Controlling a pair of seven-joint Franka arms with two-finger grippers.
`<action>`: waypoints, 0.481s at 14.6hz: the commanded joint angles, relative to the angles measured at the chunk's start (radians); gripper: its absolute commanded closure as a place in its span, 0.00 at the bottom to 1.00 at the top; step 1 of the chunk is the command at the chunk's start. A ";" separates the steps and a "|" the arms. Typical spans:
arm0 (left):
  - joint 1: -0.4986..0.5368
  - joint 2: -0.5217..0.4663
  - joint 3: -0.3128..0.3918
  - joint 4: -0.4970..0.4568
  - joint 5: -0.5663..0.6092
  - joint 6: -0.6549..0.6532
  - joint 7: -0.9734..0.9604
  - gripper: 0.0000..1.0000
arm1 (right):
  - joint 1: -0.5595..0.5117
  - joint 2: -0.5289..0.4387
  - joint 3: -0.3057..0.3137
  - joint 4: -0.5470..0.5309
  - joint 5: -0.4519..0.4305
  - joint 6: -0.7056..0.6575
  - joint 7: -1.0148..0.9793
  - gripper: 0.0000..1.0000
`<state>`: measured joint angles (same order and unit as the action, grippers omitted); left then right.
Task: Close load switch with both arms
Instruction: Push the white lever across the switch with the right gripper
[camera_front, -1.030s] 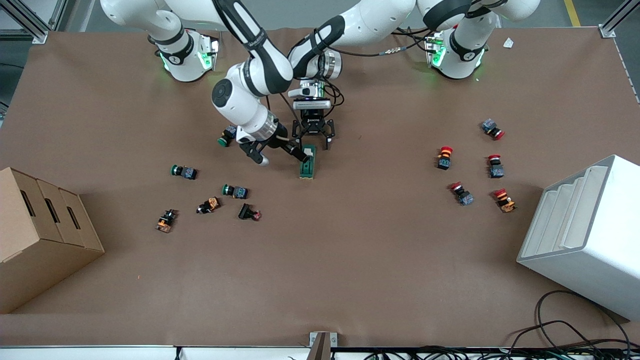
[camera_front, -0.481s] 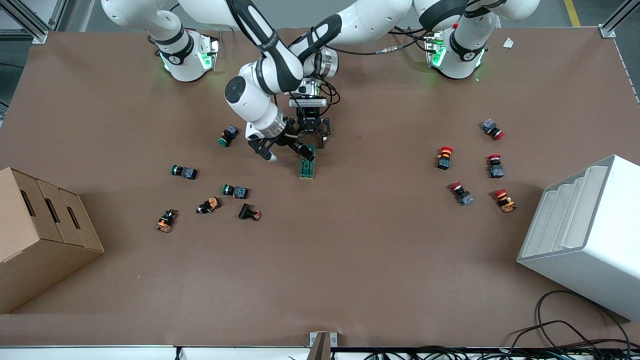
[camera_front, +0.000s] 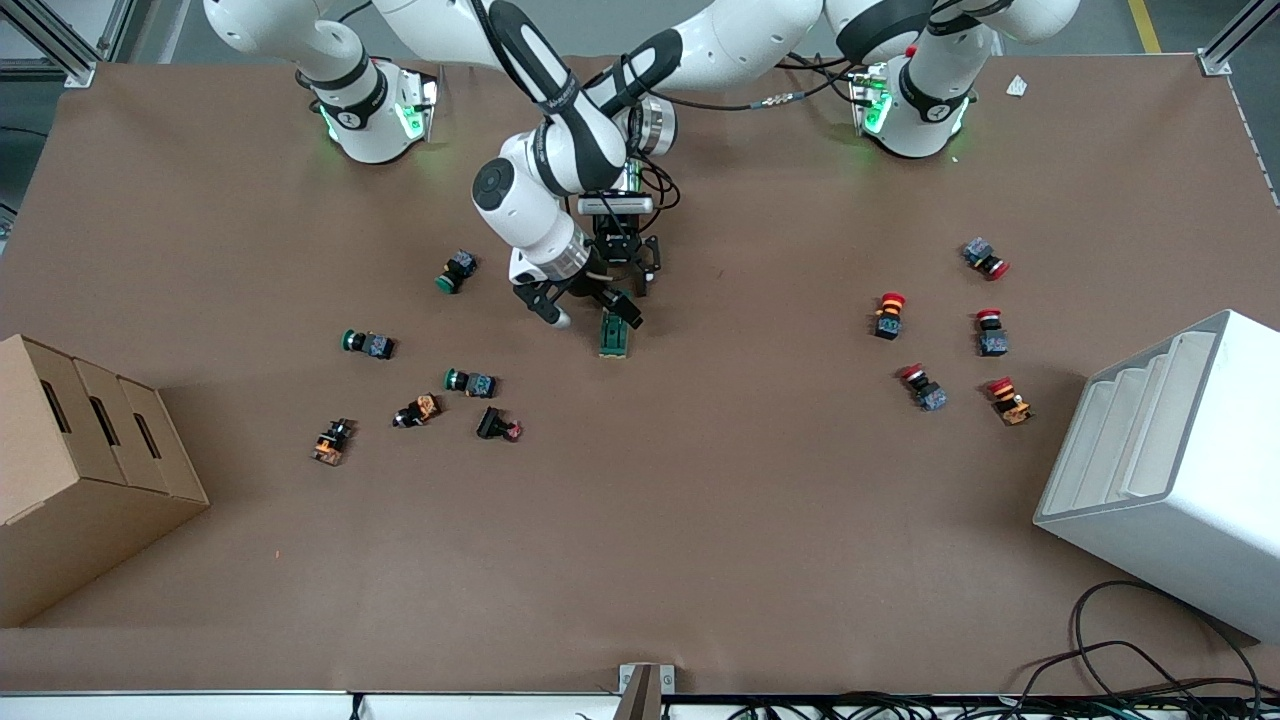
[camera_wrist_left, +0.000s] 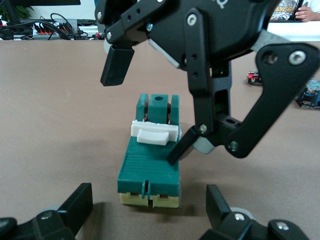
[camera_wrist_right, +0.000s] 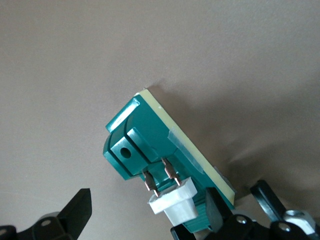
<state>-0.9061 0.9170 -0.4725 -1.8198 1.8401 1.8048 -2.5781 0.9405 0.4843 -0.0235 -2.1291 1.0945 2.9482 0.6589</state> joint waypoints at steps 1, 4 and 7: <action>-0.011 0.023 0.003 0.025 0.014 -0.005 0.012 0.00 | 0.026 0.023 -0.007 0.037 0.044 0.015 -0.002 0.00; -0.010 0.023 0.003 0.025 0.014 -0.005 0.009 0.00 | 0.021 0.027 -0.007 0.058 0.068 0.015 -0.002 0.00; -0.010 0.025 0.003 0.025 0.014 -0.005 0.009 0.00 | 0.008 0.027 -0.009 0.083 0.068 0.014 -0.008 0.00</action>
<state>-0.9063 0.9173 -0.4725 -1.8195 1.8401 1.8043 -2.5780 0.9468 0.4904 -0.0237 -2.1056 1.1352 2.9502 0.6589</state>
